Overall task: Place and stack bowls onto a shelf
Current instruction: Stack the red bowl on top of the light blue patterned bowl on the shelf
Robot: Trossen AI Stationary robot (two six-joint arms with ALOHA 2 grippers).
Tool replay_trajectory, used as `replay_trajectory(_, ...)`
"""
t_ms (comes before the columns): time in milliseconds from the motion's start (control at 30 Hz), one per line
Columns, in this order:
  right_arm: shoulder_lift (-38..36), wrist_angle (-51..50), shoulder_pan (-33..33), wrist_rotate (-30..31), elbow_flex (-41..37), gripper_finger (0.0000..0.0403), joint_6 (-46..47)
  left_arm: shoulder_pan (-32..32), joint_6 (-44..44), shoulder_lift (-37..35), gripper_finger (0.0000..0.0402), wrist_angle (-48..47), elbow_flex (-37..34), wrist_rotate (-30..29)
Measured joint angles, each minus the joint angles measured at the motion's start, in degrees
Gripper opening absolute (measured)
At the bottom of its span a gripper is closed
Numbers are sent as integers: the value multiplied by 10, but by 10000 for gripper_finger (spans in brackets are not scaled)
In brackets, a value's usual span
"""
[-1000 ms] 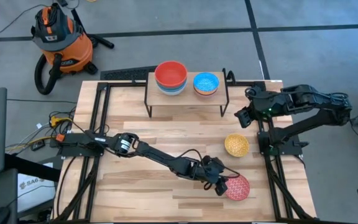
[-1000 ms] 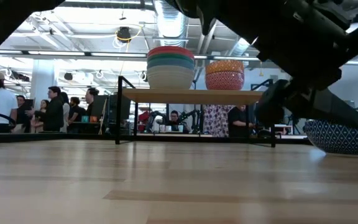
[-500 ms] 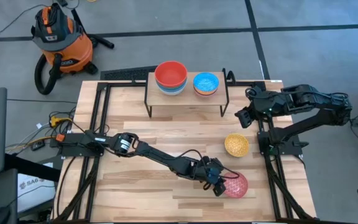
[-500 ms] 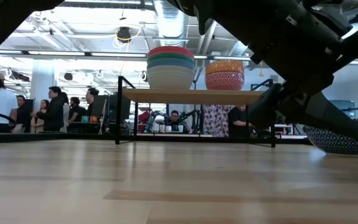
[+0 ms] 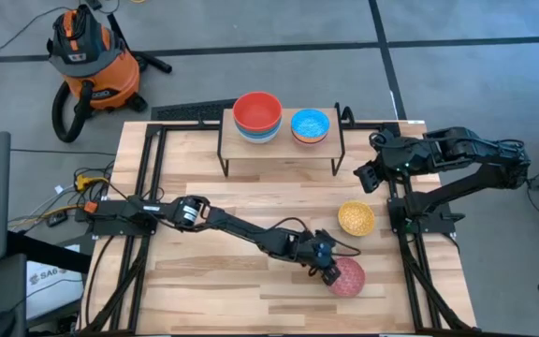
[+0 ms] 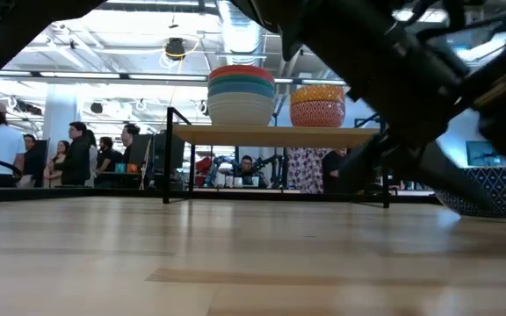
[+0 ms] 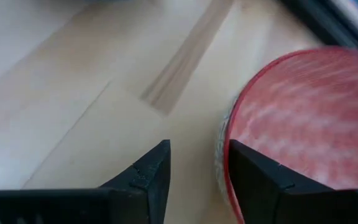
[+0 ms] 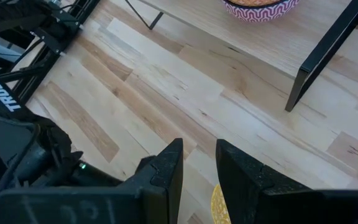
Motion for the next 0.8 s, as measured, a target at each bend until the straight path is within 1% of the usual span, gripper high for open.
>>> replay_trajectory(167, 0, -5, 0, 0, 0, 121, -1, 4, -4, 0, 137, -46, 0, 14)
replay_trajectory(333, 0, -31, 0, 0, 0, 121, -1, 4, -4, -6, 137, -60, 1, 14)
replay_trajectory(433, 0, -38, 0, 0, 0, 121, -1, 4, -3, -10, 137, -100, 20, 12)
replay_trajectory(633, 0, -41, 0, 1, 0, 121, -1, 5, 21, -12, 137, -190, 75, -12)
replay_trajectory(800, 0, -42, 0, 8, 0, 121, 1, 7, 30, -13, 137, -253, 102, -31)
